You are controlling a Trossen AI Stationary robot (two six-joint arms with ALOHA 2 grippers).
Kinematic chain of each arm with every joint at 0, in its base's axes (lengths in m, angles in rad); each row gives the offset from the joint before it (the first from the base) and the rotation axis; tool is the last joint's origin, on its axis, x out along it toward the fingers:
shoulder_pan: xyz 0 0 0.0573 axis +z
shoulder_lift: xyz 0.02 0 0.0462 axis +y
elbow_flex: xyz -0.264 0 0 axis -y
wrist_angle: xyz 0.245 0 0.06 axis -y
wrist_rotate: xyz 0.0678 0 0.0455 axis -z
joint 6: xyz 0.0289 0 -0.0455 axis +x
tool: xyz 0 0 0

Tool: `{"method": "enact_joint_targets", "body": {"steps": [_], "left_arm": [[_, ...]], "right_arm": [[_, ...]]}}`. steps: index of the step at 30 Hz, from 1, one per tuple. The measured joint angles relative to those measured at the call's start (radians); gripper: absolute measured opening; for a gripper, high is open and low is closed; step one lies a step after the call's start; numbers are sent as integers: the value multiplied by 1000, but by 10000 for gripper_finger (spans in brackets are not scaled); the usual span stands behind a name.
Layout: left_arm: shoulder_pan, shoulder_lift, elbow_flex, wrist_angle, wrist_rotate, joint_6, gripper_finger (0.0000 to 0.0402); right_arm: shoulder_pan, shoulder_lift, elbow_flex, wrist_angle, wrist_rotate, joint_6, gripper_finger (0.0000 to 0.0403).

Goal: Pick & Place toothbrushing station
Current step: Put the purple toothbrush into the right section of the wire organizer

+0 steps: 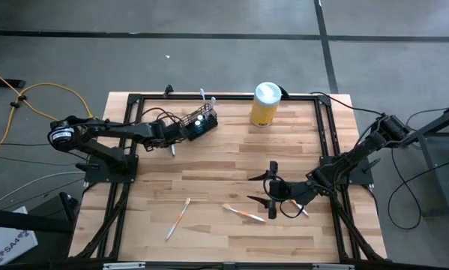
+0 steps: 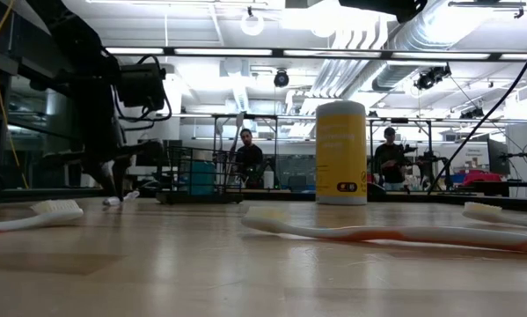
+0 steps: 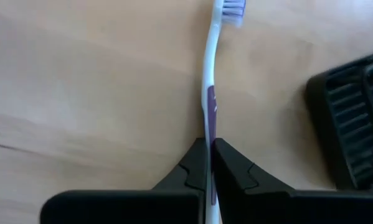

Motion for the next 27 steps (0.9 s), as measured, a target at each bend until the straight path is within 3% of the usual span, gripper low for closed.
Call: {"method": "enact_joint_targets", "body": {"steps": [20, 27], "left_arm": [[-164, -139, -4, 7, -159, -26, 0], [-153, -158, -2, -4, -162, -19, 0]], "right_arm": [[0, 0, 0, 0, 0, 0, 252], [0, 0, 0, 0, 0, 0, 252]]}}
